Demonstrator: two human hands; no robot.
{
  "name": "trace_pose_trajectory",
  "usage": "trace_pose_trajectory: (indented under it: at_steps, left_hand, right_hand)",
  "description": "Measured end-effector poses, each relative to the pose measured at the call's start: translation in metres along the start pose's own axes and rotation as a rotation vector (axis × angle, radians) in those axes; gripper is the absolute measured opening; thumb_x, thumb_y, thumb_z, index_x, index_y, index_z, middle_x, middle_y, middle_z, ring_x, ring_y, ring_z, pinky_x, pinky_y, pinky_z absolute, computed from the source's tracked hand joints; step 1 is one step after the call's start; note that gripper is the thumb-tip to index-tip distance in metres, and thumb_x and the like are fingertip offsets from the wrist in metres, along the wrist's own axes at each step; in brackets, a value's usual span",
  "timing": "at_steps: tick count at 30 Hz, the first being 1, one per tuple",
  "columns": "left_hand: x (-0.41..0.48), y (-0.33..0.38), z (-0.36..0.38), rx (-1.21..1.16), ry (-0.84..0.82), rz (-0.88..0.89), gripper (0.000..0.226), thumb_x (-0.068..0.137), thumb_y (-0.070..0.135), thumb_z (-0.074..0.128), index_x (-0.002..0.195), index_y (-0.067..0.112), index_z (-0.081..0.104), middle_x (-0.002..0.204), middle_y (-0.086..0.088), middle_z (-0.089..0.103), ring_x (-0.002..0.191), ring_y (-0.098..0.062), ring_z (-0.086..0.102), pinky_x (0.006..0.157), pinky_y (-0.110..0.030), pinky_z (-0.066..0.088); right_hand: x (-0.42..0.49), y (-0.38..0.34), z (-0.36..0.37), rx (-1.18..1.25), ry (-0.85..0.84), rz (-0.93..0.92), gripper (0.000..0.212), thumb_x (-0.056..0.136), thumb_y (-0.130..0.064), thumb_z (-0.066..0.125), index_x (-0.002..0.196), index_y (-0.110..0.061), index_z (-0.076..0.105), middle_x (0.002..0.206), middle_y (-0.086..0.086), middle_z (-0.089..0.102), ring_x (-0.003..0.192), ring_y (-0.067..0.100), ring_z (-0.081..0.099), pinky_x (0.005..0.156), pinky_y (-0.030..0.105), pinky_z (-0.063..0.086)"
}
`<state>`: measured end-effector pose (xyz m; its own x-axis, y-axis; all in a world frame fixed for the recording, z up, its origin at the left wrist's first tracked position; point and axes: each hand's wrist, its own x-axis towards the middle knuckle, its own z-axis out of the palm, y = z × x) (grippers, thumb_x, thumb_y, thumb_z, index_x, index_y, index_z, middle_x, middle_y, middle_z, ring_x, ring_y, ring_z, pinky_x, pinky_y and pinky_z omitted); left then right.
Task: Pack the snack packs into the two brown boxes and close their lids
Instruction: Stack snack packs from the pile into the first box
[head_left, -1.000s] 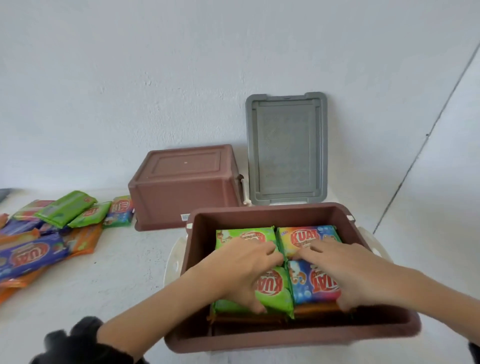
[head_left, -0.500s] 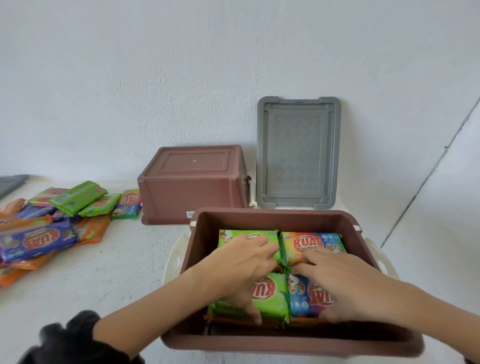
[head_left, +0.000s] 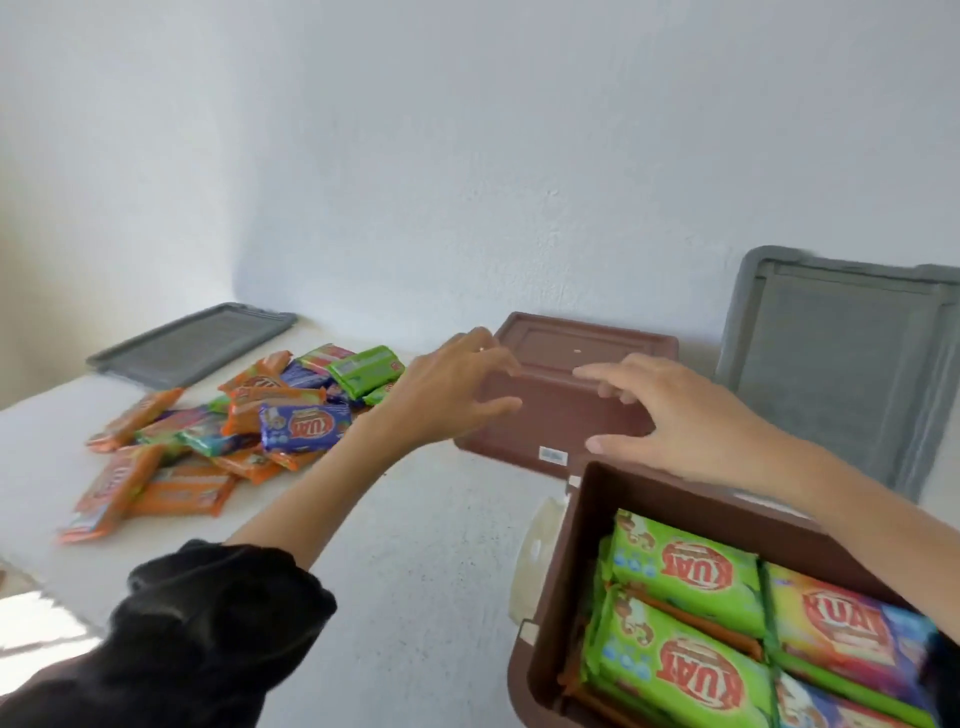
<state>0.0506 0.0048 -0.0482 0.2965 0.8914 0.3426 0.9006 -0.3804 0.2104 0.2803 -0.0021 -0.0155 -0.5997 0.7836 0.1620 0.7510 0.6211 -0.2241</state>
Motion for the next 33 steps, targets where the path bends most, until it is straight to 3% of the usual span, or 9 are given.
trace_pose_trajectory:
  at_steps: [5, 10, 14, 18, 25, 28, 29, 33]
  left_hand:
    - [-0.032, -0.103, -0.011, 0.072, -0.009, -0.404, 0.045, 0.085, 0.041, 0.061, 0.123, 0.021, 0.052, 0.126, -0.004, 0.046, 0.117, -0.021, 0.045, 0.091, -0.033, 0.039]
    - [-0.067, -0.177, 0.0, 0.169, -0.172, -0.608, 0.079, 0.076, 0.049, 0.068, 0.139, 0.017, 0.034, 0.147, -0.01, 0.027, 0.138, -0.029, 0.024, 0.108, -0.046, 0.03]
    - [-0.081, -0.204, 0.024, 0.206, -0.202, -0.587, 0.088, 0.07, 0.057, 0.069, 0.141, 0.023, 0.032, 0.145, -0.002, 0.032, 0.135, -0.024, 0.027, 0.112, -0.048, 0.021]
    - [-0.081, -0.209, 0.044, 0.282, -0.195, -0.56, 0.078, 0.077, 0.056, 0.063, 0.142, 0.026, 0.032, 0.145, 0.001, 0.031, 0.135, -0.023, 0.025, 0.113, -0.05, 0.012]
    - [-0.076, -0.21, 0.048, 0.386, -0.187, -0.534, 0.08, 0.076, 0.058, 0.063, 0.141, 0.023, 0.033, 0.143, -0.002, 0.033, 0.134, -0.023, 0.027, 0.114, -0.05, 0.017]
    - [-0.075, -0.212, 0.048, 0.383, -0.171, -0.524, 0.08, 0.075, 0.057, 0.065, 0.141, 0.022, 0.035, 0.142, -0.001, 0.035, 0.132, -0.022, 0.029, 0.112, -0.047, 0.021]
    - [-0.075, -0.213, 0.048, 0.381, -0.167, -0.52, 0.08, 0.074, 0.057, 0.065, 0.14, 0.022, 0.036, 0.141, -0.001, 0.035, 0.131, -0.022, 0.03, 0.111, -0.045, 0.024]
    - [-0.072, -0.212, 0.05, 0.391, -0.172, -0.523, 0.08, 0.073, 0.053, 0.068, 0.138, 0.018, 0.038, 0.14, -0.003, 0.035, 0.129, -0.022, 0.032, 0.106, -0.042, 0.03]
  right_hand:
    - [0.094, -0.033, 0.041, 0.09, -0.055, -0.092, 0.063, 0.082, -0.04, 0.064, 0.138, -0.03, 0.038, 0.118, -0.003, 0.051, 0.111, 0.014, 0.049, 0.088, 0.032, 0.044]
    - [0.188, -0.069, 0.11, 0.035, -0.163, -0.132, 0.064, 0.083, -0.036, 0.063, 0.14, -0.023, 0.037, 0.127, 0.011, 0.048, 0.12, 0.027, 0.046, 0.093, 0.038, 0.044]
    - [0.241, -0.082, 0.17, 0.027, -0.215, -0.12, 0.054, 0.086, -0.036, 0.061, 0.133, -0.014, 0.045, 0.128, 0.015, 0.05, 0.116, 0.029, 0.049, 0.088, 0.034, 0.043]
    - [0.263, -0.076, 0.212, -0.151, -0.181, -0.145, 0.039, 0.089, -0.036, 0.057, 0.116, -0.009, 0.055, 0.119, 0.014, 0.057, 0.107, 0.028, 0.056, 0.081, 0.033, 0.045]
    - [0.268, -0.068, 0.219, -0.329, -0.144, -0.262, 0.021, 0.09, -0.003, 0.043, 0.107, -0.005, 0.054, 0.111, 0.015, 0.063, 0.102, 0.029, 0.062, 0.077, 0.035, 0.048]
    - [0.256, -0.062, 0.205, -0.334, -0.203, -0.308, 0.006, 0.089, -0.007, 0.047, 0.093, -0.01, 0.05, 0.103, 0.014, 0.064, 0.094, 0.028, 0.063, 0.067, 0.031, 0.042]
    - [0.25, -0.056, 0.198, -0.328, -0.227, -0.323, 0.006, 0.088, -0.009, 0.05, 0.094, -0.01, 0.05, 0.103, 0.013, 0.064, 0.095, 0.027, 0.061, 0.067, 0.029, 0.039]
    - [0.231, -0.044, 0.187, -0.063, -0.31, -0.237, 0.04, 0.084, -0.036, 0.064, 0.116, -0.012, 0.063, 0.111, 0.006, 0.064, 0.109, 0.024, 0.054, 0.079, 0.027, 0.036]
